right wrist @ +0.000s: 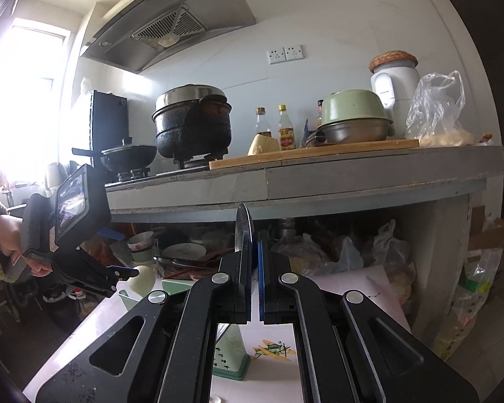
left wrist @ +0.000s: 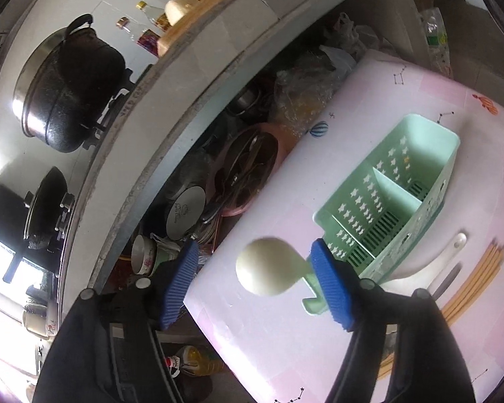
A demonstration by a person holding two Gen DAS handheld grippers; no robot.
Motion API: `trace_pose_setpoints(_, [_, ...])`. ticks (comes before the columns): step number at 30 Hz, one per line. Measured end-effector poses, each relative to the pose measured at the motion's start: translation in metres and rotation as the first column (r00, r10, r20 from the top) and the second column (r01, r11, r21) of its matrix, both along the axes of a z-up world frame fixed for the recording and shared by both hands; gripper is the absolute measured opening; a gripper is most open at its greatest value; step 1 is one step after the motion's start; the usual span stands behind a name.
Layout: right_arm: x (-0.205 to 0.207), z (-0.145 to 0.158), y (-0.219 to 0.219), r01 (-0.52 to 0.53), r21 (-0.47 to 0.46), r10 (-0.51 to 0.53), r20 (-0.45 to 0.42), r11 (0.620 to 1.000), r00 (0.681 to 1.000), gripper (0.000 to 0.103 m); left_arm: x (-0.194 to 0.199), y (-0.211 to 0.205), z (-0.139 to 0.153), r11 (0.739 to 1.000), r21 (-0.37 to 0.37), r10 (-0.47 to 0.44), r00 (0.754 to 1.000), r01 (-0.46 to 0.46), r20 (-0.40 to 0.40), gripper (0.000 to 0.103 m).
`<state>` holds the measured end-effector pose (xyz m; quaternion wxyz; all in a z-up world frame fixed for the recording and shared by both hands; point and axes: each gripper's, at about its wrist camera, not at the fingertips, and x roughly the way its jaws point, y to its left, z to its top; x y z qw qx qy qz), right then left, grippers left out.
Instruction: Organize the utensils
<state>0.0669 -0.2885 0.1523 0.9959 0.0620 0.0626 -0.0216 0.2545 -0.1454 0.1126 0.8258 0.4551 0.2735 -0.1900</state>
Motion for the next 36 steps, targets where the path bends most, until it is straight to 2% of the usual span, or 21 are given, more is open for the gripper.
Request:
trace_pose_setpoints(5, [-0.005, 0.015, -0.005, 0.001, 0.014, -0.001, 0.022, 1.0, 1.0, 0.001, -0.021, 0.034, 0.026, 0.986, -0.169, 0.033, 0.995, -0.017, 0.092, 0.077])
trace_pose_setpoints(7, [-0.007, 0.024, -0.004, 0.002, 0.009, -0.003, 0.042, 1.0, 0.999, 0.001, -0.032, 0.055, 0.036, 0.964, -0.262, 0.066, 0.992, -0.035, 0.109, 0.078])
trace_pose_setpoints(9, [-0.007, 0.034, -0.004, 0.004, 0.004, -0.004, 0.069, 1.0, 0.998, 0.001, -0.045, 0.078, 0.043, 0.926, -0.373, 0.105, 0.989, -0.059, 0.103, 0.081])
trace_pose_setpoints(11, [-0.005, 0.045, -0.003, -0.002, 0.005, 0.001, 0.099, 1.0, 0.995, 0.001, -0.057, 0.102, 0.043, 0.875, -0.472, 0.153, 0.986, -0.106, 0.063, 0.081])
trace_pose_setpoints(14, [0.002, 0.063, 0.001, -0.009, -0.006, 0.009, 0.148, 1.0, 0.989, 0.001, -0.076, 0.128, 0.03, 0.813, -0.561, 0.186, 0.983, -0.156, -0.004, 0.082])
trace_pose_setpoints(17, [0.016, 0.076, 0.008, -0.018, -0.019, 0.022, 0.185, 1.0, 0.983, 0.001, -0.098, 0.148, 0.006, 0.767, -0.609, 0.2, 0.977, -0.201, -0.071, 0.082])
trace_pose_setpoints(20, [0.037, 0.082, 0.015, -0.021, -0.029, 0.027, 0.196, 0.999, 0.98, 0.001, -0.113, 0.16, -0.02, 0.732, -0.633, 0.198, 0.967, -0.253, -0.158, 0.083])
trace_pose_setpoints(24, [0.072, 0.066, 0.03, -0.003, -0.08, 0.017, 0.176, 0.997, 0.984, 0.001, -0.127, 0.168, -0.047, 0.686, -0.66, 0.186, 0.951, -0.305, -0.246, 0.083])
trace_pose_setpoints(28, [0.102, 0.033, 0.041, 0.004, -0.129, 0.01, 0.105, 0.992, 0.994, 0.001, -0.142, 0.168, -0.065, 0.667, -0.678, 0.17, 0.949, -0.309, -0.265, 0.086])
trace_pose_setpoints(31, [0.115, 0.007, 0.046, 0.0, -0.165, 0.008, 0.046, 0.986, 0.999, 0.001, -0.151, 0.164, -0.08, 0.675, -0.671, 0.155, 0.948, -0.307, -0.277, 0.087])
trace_pose_setpoints(34, [0.119, -0.008, 0.048, -0.025, -0.168, 0.025, 0.0, 0.986, 1.0, 0.001, -0.155, 0.159, -0.091, 0.697, -0.651, 0.145, 0.948, -0.3, -0.282, 0.087])
trace_pose_setpoints(36, [0.118, -0.016, 0.051, -0.043, -0.182, 0.04, -0.02, 0.982, 0.999, 0.001, -0.156, 0.157, -0.096, 0.69, -0.656, 0.129, 0.944, -0.306, -0.304, 0.087])
